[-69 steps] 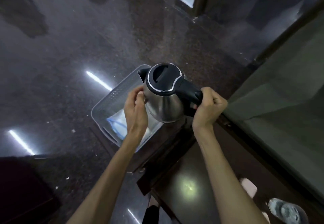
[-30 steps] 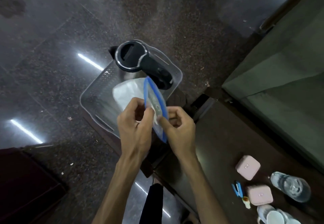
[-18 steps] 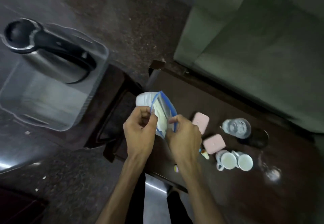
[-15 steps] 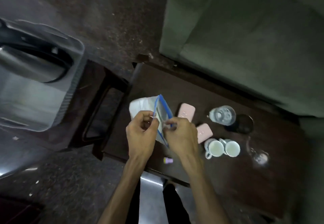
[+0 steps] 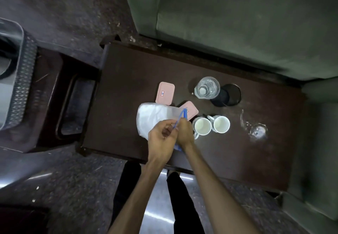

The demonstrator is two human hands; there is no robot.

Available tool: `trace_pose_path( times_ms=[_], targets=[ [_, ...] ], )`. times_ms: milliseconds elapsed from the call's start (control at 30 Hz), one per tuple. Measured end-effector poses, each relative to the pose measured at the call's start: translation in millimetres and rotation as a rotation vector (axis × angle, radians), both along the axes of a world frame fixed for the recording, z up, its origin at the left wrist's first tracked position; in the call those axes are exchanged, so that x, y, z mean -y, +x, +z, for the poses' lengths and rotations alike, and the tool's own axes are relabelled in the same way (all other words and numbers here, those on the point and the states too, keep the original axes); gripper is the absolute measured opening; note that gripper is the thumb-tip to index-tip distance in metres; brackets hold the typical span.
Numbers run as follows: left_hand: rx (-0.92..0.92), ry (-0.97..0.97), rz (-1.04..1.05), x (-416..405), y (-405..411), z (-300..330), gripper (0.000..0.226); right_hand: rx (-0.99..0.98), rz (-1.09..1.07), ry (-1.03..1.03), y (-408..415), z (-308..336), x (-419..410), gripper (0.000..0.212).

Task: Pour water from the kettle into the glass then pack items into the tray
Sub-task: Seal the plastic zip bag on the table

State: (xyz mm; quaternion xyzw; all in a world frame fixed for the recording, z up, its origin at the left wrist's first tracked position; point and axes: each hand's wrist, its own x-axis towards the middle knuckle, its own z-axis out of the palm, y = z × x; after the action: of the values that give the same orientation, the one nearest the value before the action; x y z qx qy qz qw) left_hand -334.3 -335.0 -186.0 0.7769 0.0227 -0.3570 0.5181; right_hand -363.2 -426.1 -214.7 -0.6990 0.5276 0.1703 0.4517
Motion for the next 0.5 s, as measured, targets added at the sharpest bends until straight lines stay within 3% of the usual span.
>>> trace_pose_path(
  times_ms=[67, 200, 500],
  targets=[
    [0.043, 0.013, -0.005, 2, -6, -1, 0.022, -0.007, -0.074, -0.041, -2, -3, 2, 0.040],
    [0.114, 0.059, 0.098, 2, -12, -6, 0.017, -0.012, -0.077, 0.076, 0, 0, 8, 0.043],
    [0.121, 0.023, 0.118, 8, -17, -8, 0.007, -0.032, 0.050, -0.041, 1, 11, 11, 0.020]
  ],
)
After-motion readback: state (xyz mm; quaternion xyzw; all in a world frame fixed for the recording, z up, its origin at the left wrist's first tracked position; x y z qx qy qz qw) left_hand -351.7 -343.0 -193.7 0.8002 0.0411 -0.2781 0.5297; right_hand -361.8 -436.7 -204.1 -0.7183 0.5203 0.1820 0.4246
